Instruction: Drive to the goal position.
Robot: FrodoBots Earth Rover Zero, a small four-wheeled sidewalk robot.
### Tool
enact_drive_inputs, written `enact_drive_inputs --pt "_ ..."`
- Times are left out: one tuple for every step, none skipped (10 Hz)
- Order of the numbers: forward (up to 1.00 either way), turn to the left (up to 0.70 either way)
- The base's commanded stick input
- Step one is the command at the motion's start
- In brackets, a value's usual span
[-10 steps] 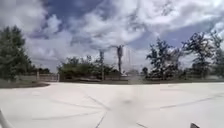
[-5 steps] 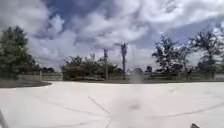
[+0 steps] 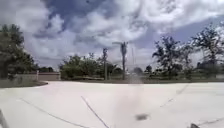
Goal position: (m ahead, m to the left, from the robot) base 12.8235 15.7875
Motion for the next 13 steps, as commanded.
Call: enact_drive_inputs --pt "0.69 0.02" --pt "0.69 0.10" --pt "0.69 0.14" --pt "0.69 0.14" --pt "0.69 0.14" --pt "0.69 0.14" --pt "0.69 0.14" --pt "0.69 0.14" --pt "0.69 0.14" --pt "0.69 0.14" --pt "0.69 0.14" --pt "0.69 0.14" --pt "0.69 0.14"
